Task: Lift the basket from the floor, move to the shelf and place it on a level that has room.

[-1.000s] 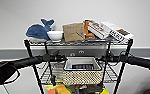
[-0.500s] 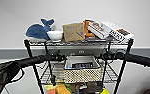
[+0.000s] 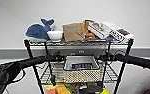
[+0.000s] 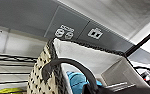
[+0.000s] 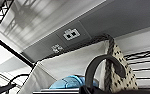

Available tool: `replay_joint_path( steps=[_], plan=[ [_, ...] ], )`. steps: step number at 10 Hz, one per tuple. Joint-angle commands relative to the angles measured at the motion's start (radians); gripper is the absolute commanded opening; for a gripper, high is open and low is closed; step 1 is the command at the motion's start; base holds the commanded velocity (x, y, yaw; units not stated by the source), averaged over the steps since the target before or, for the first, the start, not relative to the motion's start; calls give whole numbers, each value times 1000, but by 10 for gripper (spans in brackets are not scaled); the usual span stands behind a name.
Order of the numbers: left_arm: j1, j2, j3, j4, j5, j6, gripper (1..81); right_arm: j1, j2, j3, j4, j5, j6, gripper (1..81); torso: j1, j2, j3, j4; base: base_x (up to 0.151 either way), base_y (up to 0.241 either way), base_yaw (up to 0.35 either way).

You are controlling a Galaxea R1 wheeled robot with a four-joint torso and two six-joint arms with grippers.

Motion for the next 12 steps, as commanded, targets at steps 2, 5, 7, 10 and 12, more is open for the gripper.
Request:
replay_joint_path(
  steps=[2, 5, 7, 10, 12],
  plan=[
    [-200, -3, 7, 8, 10, 5, 10, 174, -3, 9, 7, 4, -2, 10, 0, 0, 0, 0, 0, 0, 0],
    [-194, -18, 26, 4, 10, 6, 811, 171, -11, 15, 7, 4, -2, 10, 0, 0, 0, 0, 0, 0, 0],
    [-192, -39, 51, -1, 10, 5, 811, 176, -19, 24, 9, 4, -2, 811, 0, 0, 0, 0, 0, 0, 0],
    [-179, -99, 123, 4, 5, 5, 811, 171, -65, 83, 15, 4, 0, 811, 0, 0, 0, 0, 0, 0, 0],
    [-162, -174, 223, 1, -7, 3, 811, 160, -147, 200, 18, 21, 3, 811, 0, 0, 0, 0, 0, 0, 0]
  ],
)
